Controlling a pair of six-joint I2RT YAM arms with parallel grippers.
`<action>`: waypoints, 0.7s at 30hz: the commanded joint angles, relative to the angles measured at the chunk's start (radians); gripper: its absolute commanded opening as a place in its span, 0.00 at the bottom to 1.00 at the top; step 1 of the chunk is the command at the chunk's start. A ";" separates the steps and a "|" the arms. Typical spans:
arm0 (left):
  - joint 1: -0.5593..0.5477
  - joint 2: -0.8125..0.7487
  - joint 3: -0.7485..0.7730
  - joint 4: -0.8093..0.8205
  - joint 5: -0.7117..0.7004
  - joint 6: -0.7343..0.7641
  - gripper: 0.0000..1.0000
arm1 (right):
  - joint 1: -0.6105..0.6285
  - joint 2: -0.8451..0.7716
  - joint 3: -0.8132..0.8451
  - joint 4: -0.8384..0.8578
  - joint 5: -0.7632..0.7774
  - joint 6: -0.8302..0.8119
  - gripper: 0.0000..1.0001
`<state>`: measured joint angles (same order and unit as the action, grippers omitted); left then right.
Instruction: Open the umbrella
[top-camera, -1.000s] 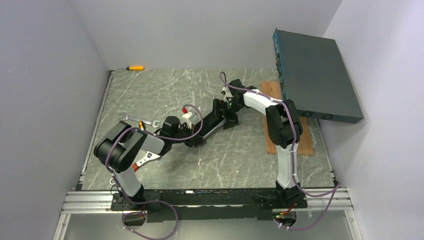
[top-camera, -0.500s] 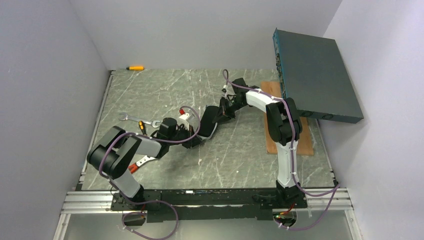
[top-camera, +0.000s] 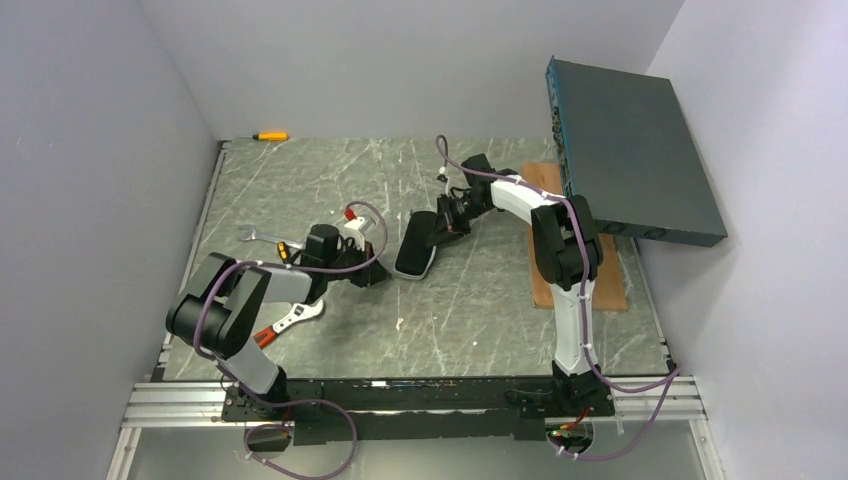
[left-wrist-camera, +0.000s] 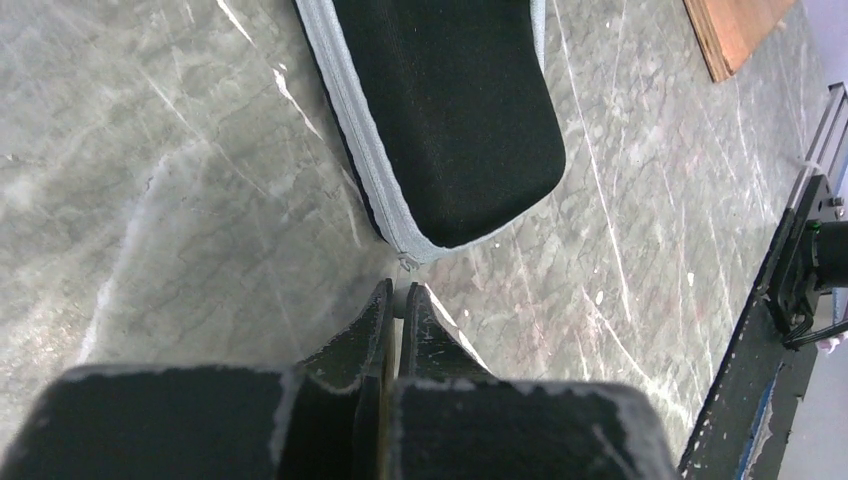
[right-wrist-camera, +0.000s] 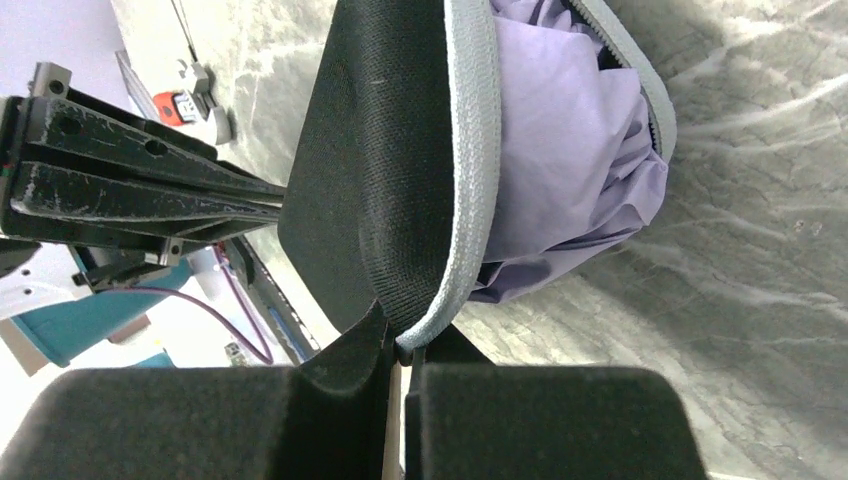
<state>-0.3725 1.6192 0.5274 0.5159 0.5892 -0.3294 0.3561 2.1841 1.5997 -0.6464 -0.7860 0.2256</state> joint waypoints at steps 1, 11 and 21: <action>0.035 0.019 0.072 -0.061 -0.022 0.106 0.00 | -0.024 0.075 -0.011 -0.056 0.280 -0.241 0.00; 0.040 0.176 0.284 -0.076 -0.003 0.107 0.00 | 0.046 0.062 0.049 -0.132 0.165 -0.501 0.00; 0.104 0.301 0.392 0.056 0.097 -0.093 0.00 | 0.049 0.082 0.090 -0.289 0.015 -0.730 0.00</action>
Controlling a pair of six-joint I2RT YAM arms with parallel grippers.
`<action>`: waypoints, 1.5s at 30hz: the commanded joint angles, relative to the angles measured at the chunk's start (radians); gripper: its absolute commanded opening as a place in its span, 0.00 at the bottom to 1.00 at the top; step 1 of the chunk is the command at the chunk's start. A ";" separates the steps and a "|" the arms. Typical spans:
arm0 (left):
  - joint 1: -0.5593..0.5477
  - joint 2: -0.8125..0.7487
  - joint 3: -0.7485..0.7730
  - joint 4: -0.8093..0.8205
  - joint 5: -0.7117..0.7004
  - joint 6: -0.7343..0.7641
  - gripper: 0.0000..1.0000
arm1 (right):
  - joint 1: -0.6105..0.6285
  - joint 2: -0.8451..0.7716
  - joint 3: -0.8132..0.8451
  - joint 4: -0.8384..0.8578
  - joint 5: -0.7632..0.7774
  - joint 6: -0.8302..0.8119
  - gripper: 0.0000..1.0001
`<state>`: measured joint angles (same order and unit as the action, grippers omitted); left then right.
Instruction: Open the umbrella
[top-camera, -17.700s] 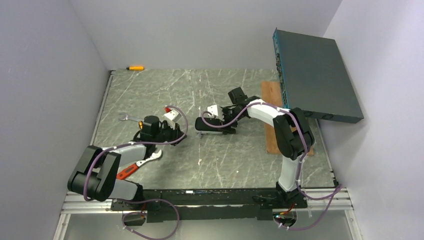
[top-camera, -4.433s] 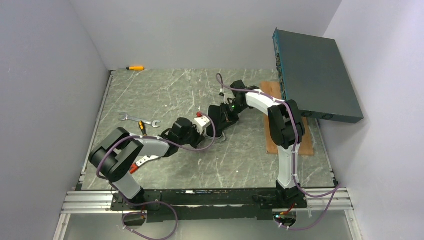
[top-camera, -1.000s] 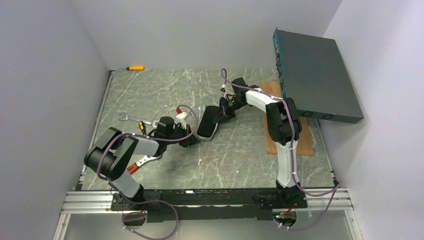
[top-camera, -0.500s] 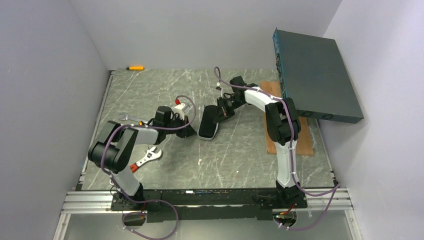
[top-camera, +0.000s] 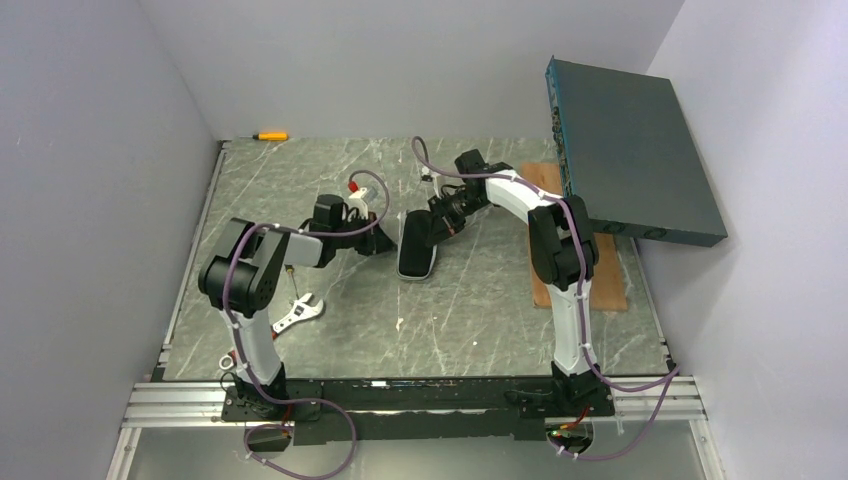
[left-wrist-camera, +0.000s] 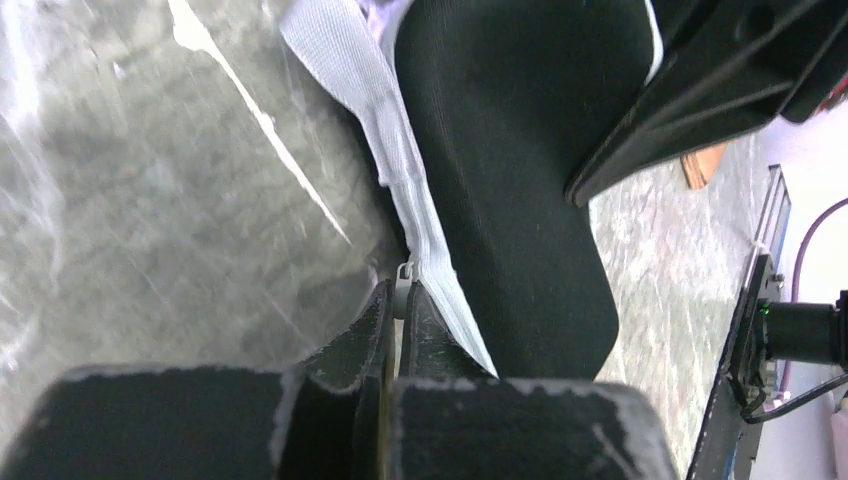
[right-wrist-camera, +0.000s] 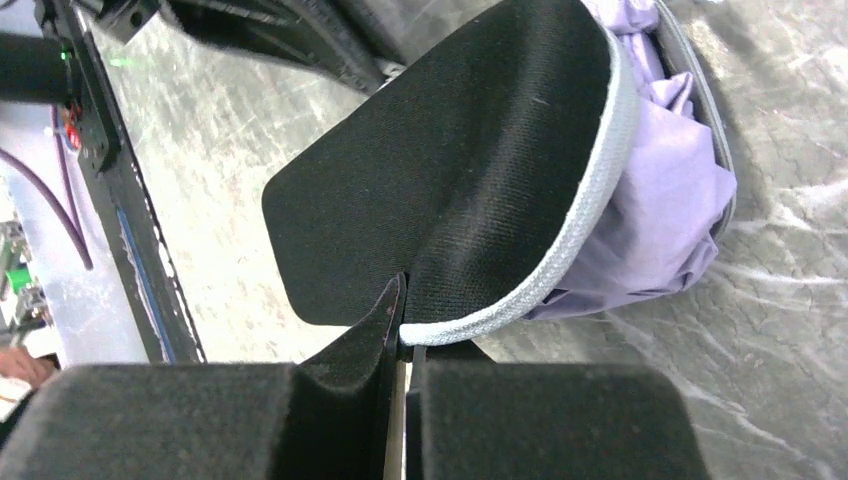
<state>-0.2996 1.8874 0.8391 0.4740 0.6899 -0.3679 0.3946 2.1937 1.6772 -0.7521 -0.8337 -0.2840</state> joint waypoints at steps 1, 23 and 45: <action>0.031 0.045 0.094 0.104 0.000 -0.072 0.00 | 0.011 0.087 0.032 -0.206 0.049 -0.234 0.00; 0.101 -0.172 0.069 -0.110 0.010 0.018 0.67 | -0.054 0.088 0.244 -0.330 0.041 -0.086 0.74; 0.177 -0.545 0.110 -0.580 -0.012 0.419 0.83 | 0.005 0.010 0.156 -0.023 0.113 0.156 0.18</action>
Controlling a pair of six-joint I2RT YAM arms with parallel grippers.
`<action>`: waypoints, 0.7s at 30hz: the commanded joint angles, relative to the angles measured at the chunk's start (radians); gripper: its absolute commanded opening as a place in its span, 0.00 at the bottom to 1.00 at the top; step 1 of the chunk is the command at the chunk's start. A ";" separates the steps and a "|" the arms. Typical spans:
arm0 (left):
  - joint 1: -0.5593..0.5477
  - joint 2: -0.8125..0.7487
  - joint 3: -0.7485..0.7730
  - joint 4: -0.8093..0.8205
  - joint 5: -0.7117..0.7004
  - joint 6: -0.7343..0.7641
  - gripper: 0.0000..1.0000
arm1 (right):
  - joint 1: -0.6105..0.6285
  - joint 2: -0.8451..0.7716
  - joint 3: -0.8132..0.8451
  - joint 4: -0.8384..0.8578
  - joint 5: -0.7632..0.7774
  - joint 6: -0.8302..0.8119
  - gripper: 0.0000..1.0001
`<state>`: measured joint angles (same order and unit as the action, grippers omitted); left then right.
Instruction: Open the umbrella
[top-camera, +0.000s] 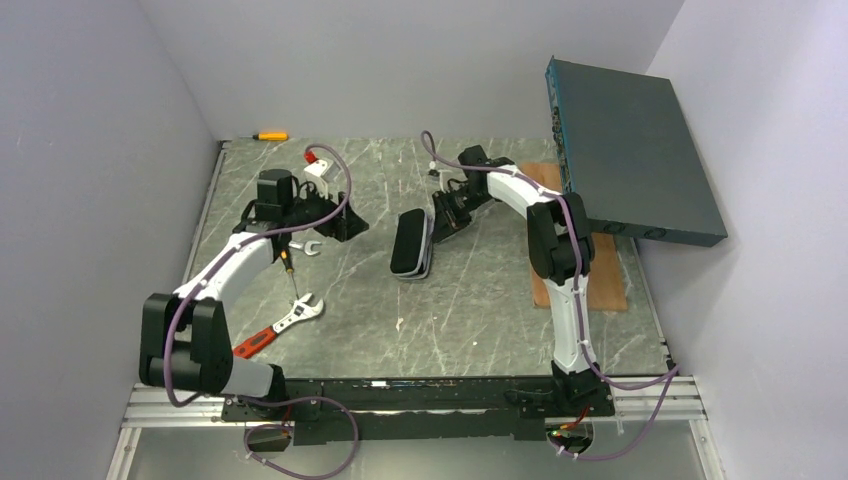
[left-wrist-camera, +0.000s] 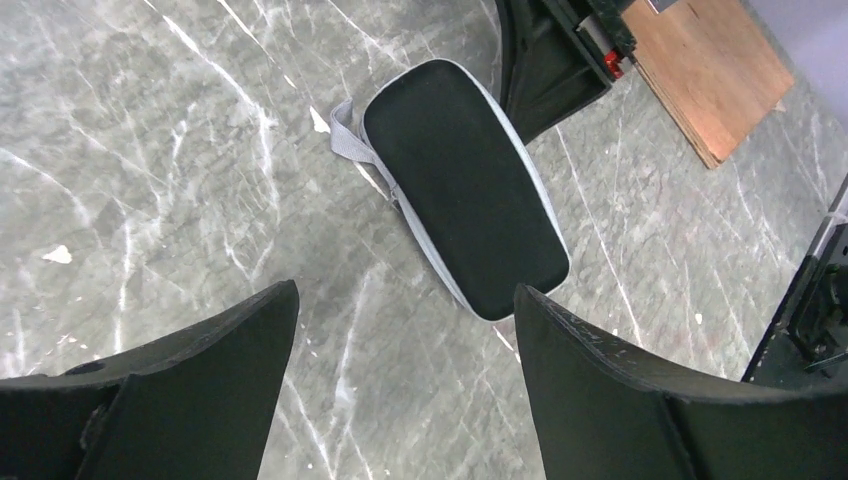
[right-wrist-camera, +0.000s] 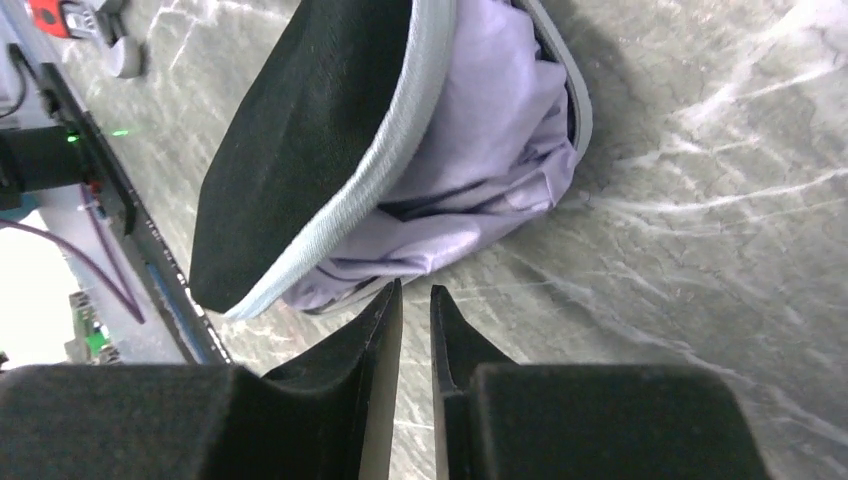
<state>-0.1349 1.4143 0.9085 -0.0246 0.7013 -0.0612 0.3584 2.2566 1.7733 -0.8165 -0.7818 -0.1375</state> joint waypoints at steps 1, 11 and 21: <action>0.016 -0.079 0.044 -0.095 -0.031 0.111 0.83 | 0.053 -0.050 0.072 0.040 0.064 0.008 0.18; 0.032 -0.167 0.017 -0.088 -0.028 0.069 0.84 | 0.179 -0.010 0.284 0.048 0.039 0.069 0.23; 0.054 -0.240 -0.050 -0.086 -0.029 0.036 0.85 | 0.148 -0.050 0.195 0.000 0.103 0.052 0.37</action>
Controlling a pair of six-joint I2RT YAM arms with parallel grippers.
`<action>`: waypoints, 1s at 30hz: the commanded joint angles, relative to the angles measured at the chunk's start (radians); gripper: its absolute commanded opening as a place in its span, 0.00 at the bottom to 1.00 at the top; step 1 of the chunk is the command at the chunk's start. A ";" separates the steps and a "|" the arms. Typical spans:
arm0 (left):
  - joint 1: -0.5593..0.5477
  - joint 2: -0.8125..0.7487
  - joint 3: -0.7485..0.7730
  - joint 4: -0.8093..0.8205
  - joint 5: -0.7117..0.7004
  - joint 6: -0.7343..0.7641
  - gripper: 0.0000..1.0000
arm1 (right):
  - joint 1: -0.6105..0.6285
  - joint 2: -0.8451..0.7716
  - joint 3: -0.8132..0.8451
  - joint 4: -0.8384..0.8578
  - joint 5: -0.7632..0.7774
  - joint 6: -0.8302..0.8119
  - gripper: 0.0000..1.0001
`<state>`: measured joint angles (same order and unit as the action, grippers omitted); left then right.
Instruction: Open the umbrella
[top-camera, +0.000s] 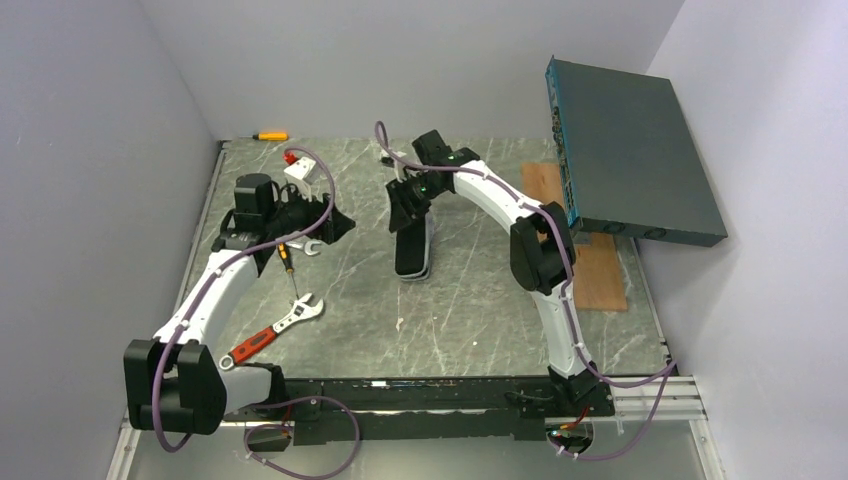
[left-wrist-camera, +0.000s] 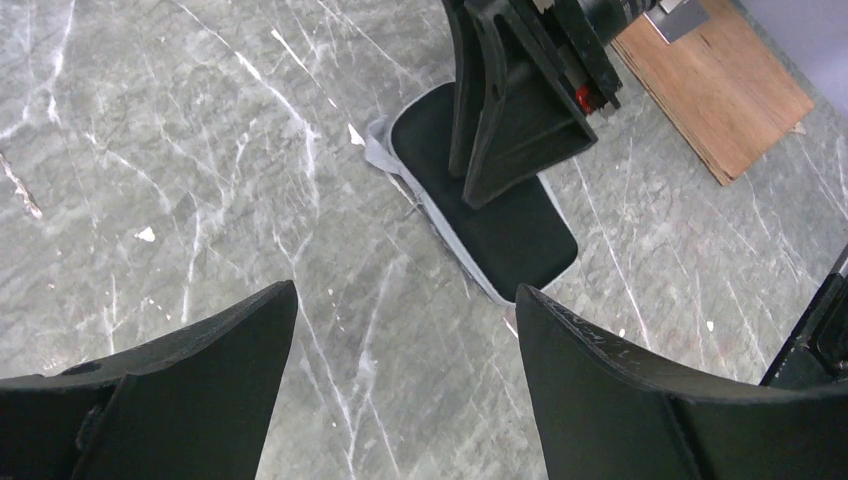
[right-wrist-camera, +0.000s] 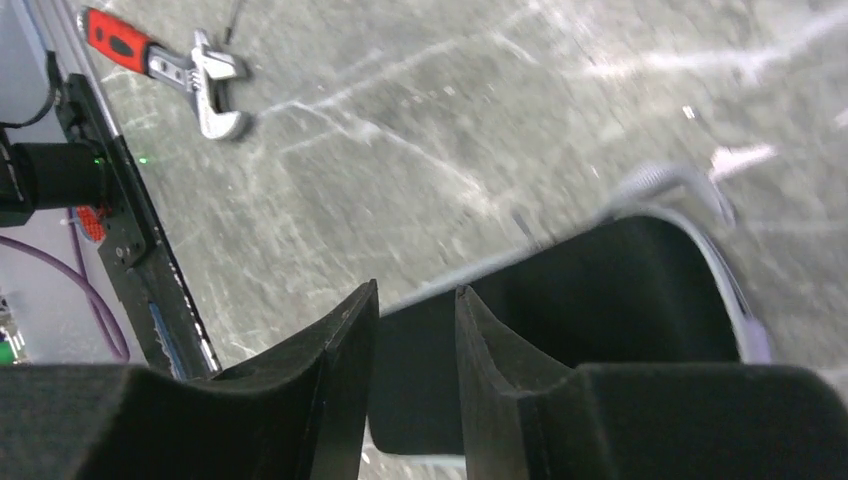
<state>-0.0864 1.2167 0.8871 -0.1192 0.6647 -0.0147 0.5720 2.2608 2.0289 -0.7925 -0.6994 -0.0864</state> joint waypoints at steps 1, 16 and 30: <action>0.005 -0.048 -0.036 0.012 0.009 -0.011 0.85 | -0.084 -0.082 -0.095 -0.013 -0.003 0.010 0.38; 0.005 -0.085 -0.079 0.015 0.007 0.000 0.85 | -0.164 -0.273 -0.369 0.087 0.154 0.068 0.29; 0.007 -0.148 -0.118 -0.026 -0.020 0.003 0.86 | 0.025 -0.161 -0.204 0.070 0.238 0.034 0.26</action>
<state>-0.0837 1.1000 0.7811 -0.1444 0.6525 -0.0181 0.5308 2.1189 1.7351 -0.7517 -0.4961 -0.0338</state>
